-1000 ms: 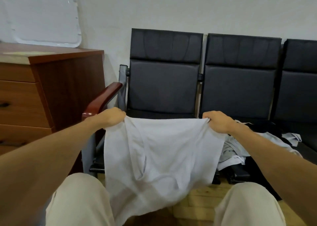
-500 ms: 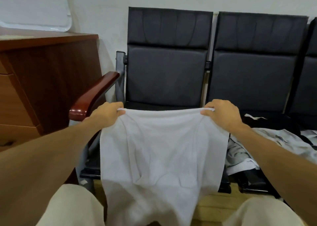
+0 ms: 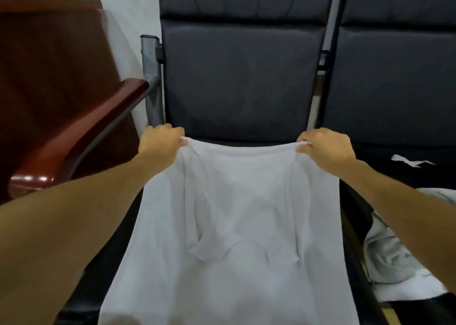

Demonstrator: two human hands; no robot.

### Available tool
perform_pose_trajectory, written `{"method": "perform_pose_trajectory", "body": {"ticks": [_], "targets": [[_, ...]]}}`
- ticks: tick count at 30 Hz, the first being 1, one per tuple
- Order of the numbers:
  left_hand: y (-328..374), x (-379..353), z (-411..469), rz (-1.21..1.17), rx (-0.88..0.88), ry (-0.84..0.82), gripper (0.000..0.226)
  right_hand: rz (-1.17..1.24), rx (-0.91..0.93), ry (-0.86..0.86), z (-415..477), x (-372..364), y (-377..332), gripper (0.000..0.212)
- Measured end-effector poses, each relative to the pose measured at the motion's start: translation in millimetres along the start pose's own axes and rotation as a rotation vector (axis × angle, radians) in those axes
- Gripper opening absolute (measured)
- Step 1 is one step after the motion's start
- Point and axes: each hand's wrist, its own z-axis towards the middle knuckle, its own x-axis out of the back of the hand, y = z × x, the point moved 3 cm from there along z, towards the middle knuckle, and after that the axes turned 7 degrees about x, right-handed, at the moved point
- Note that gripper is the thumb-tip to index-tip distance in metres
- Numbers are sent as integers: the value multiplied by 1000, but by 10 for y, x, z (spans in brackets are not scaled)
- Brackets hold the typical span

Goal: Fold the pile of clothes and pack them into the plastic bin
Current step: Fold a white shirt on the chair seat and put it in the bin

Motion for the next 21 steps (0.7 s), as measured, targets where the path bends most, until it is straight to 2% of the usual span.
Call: {"method": "perform_pose_trajectory", "body": {"ticks": [4, 6, 10, 13, 18, 21], "targets": [[116, -392, 299, -60, 13, 37, 28, 93, -117, 31, 319, -306, 130, 19], [173, -553, 335, -125, 49, 15, 32, 135, -101, -11, 364, -501, 112, 22], [289, -785, 52, -307, 116, -101, 46, 67, -55, -129, 174, -826, 23, 29], [336, -854, -394, -395, 61, -252, 51, 100, -47, -227, -122, -864, -56, 36], [315, -708, -1199, -443, -155, -606, 58, 227, -9, -386, -751, -756, -196, 38], [256, -537, -1575, -429, -226, -702, 60, 201, 45, -533, -1161, -684, -338, 43]]}}
